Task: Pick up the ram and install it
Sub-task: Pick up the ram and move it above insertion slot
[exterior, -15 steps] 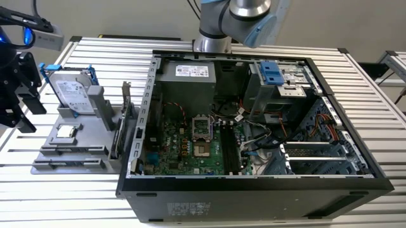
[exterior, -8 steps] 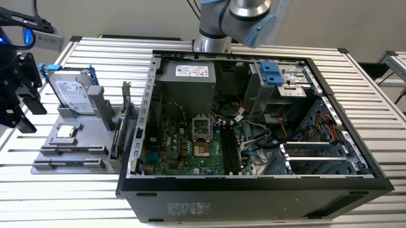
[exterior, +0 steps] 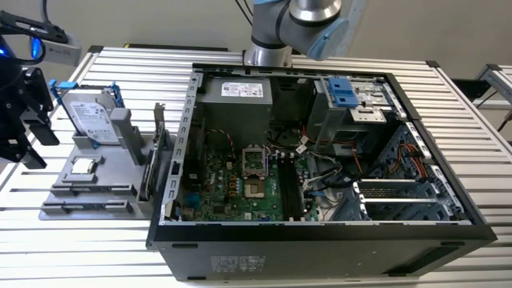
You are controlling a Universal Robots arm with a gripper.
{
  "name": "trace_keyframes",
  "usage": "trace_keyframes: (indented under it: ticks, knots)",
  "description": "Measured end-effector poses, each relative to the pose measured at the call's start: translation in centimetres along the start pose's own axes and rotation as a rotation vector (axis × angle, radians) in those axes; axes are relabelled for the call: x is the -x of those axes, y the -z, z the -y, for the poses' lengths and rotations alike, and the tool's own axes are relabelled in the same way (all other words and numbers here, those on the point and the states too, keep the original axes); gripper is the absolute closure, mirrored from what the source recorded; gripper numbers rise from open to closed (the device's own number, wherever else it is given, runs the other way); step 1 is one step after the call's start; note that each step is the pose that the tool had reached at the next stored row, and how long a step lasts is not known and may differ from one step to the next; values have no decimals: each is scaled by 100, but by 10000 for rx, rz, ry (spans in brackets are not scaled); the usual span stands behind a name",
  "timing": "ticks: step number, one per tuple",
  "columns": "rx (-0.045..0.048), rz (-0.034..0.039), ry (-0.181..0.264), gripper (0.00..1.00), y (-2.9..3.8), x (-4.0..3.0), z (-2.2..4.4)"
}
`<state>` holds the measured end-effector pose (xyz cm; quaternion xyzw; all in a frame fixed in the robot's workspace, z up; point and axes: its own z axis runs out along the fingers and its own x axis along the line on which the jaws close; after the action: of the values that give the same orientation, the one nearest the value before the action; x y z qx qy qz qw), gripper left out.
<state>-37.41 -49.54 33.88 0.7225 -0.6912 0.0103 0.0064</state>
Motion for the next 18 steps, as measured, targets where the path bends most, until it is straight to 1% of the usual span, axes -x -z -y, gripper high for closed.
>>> trace_keyframes:
  ticks: [8,18]
  knots:
    - [-1,1,0,0,-3,0,-4]
    - [1,2,0,0,-48,1,-4]
